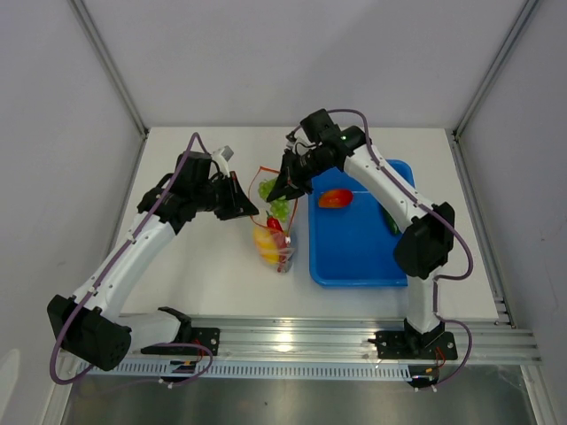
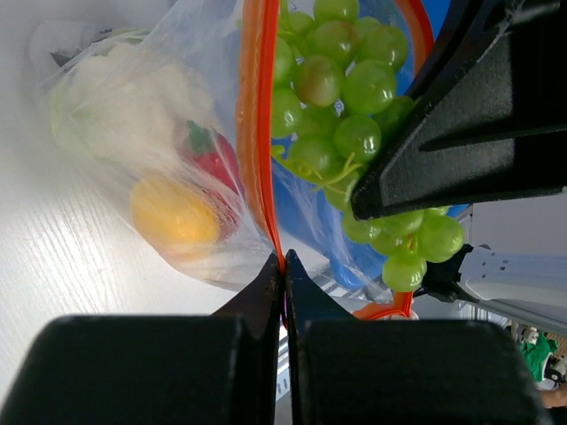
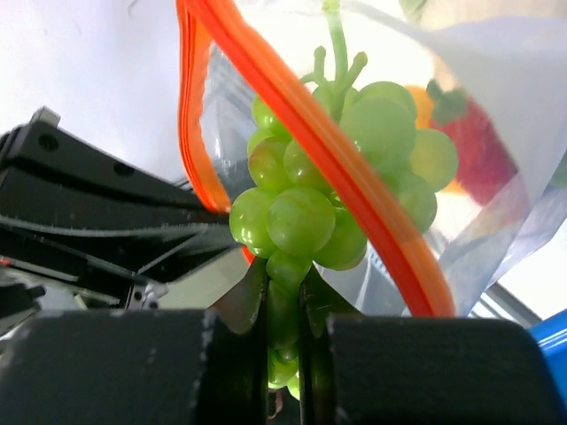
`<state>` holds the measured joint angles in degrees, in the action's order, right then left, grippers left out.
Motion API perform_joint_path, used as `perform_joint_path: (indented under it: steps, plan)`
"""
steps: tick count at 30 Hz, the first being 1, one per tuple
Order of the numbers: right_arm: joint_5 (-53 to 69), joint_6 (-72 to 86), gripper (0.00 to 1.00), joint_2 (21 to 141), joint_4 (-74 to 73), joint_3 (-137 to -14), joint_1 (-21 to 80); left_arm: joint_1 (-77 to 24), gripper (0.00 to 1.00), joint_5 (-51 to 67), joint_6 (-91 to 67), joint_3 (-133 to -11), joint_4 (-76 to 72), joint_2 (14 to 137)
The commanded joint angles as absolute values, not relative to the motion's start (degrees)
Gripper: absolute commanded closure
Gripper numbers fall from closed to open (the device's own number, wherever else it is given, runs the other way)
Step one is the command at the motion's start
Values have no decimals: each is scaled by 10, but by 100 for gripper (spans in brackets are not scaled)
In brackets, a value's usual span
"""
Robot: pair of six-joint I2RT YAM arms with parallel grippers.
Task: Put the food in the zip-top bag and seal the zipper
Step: Place the fake fruit in the zipper food storage bag.
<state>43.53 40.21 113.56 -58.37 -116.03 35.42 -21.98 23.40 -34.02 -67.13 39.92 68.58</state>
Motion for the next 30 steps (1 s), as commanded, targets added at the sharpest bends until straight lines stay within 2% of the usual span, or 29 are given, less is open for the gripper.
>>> perform_joint_path:
  steps: [1,12,19,22,30]
  plan:
    - [396,384,98,1152,-607,-1211,363,-216,99,252,-336,-676,374,665]
    - [312,310,87,1190,-713,-1289,378,-216,99,247,-336,-680,375,669]
    - [258,276,56,1187,-758,-1301,386,-216,99,243,-333,-684,377,673]
    - [250,270,49,1187,-766,-1304,388,-216,100,243,-335,-682,376,674]
    - [218,257,47,1192,-788,-1357,389,-216,99,243,-336,-685,377,678]
